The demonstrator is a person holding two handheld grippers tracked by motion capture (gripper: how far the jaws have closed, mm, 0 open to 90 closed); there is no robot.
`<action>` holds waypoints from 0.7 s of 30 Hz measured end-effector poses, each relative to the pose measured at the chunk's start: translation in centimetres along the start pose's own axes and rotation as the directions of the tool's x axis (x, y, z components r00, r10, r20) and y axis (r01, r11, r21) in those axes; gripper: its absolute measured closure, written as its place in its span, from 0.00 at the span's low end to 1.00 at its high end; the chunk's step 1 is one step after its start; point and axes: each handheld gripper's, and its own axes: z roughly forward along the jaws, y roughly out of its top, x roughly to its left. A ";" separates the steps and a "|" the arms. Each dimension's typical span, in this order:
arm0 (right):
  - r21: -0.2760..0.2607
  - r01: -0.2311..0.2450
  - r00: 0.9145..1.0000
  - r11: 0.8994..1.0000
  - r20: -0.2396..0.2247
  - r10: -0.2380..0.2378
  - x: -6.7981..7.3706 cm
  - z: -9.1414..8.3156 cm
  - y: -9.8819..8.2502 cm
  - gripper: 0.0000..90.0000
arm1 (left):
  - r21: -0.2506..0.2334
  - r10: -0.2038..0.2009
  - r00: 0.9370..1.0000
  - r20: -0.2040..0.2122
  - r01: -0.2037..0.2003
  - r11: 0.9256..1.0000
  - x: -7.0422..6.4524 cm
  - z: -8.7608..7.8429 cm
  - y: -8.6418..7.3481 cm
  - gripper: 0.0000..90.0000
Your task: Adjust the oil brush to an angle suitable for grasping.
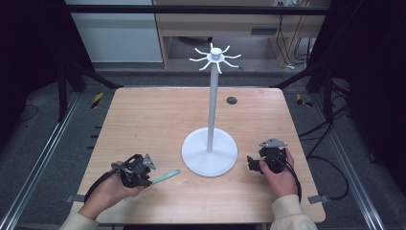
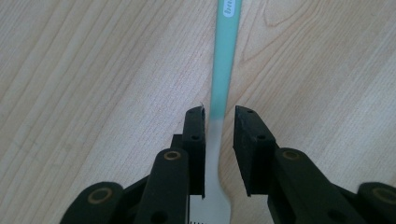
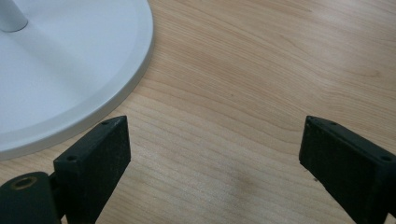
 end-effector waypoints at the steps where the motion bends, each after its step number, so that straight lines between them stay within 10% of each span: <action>1: -0.001 0.001 1.000 1.000 0.000 -0.001 0.0 0.0 0.0 0.11 | 0.006 -0.001 1.000 0.004 0.001 1.000 0.0 0.1 0.1 0.82; 21: 0.002 0.003 1.000 1.000 -0.001 -0.003 -0.1 0.0 0.0 0.11 | 0.071 -0.011 0.999 0.034 0.009 0.997 0.5 1.6 0.4 0.81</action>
